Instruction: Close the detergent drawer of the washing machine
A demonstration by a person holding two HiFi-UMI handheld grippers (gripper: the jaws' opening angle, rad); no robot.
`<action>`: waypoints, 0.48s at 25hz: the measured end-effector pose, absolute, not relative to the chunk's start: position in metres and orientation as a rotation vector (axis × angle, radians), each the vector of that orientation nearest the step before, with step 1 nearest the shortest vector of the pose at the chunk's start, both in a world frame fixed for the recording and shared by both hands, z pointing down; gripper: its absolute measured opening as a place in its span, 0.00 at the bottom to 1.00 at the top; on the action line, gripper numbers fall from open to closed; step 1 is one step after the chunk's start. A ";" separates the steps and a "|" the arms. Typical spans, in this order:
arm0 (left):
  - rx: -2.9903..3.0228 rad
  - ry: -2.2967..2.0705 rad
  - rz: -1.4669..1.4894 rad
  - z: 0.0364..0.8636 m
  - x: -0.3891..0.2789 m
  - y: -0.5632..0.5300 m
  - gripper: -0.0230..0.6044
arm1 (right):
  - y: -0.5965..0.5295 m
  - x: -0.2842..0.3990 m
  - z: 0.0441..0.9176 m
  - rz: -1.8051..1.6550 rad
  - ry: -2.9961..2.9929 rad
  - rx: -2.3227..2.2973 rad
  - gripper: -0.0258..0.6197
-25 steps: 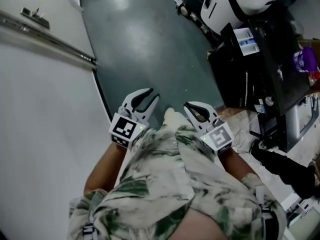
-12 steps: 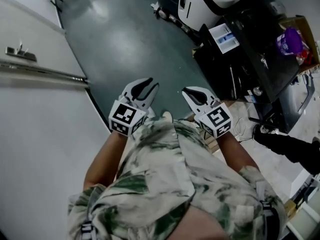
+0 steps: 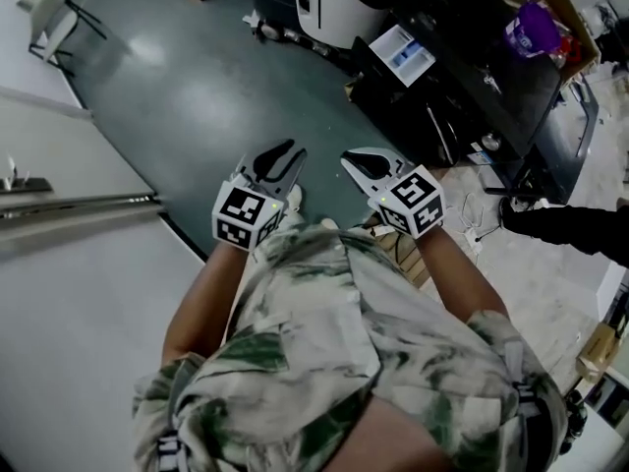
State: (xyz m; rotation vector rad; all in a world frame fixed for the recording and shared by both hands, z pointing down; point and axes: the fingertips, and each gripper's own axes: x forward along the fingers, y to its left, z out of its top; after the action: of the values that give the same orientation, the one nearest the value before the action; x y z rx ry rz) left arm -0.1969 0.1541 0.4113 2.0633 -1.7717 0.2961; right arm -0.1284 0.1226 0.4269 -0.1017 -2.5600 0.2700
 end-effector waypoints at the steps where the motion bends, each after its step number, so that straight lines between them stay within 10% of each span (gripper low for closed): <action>1: 2.082 -1.753 0.300 0.411 -0.201 0.150 0.19 | 0.121 -0.133 0.428 0.284 -2.560 -0.079 0.10; 12: 2.241 -1.502 0.362 0.425 -0.238 0.103 0.19 | 0.087 -0.163 0.431 0.448 -2.523 0.228 0.09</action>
State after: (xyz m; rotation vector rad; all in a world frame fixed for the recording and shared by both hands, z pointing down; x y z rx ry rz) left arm -0.2377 0.1031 0.4253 2.2409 -1.5018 0.3616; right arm -0.1629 0.0866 0.4309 0.2284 -2.5230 0.4481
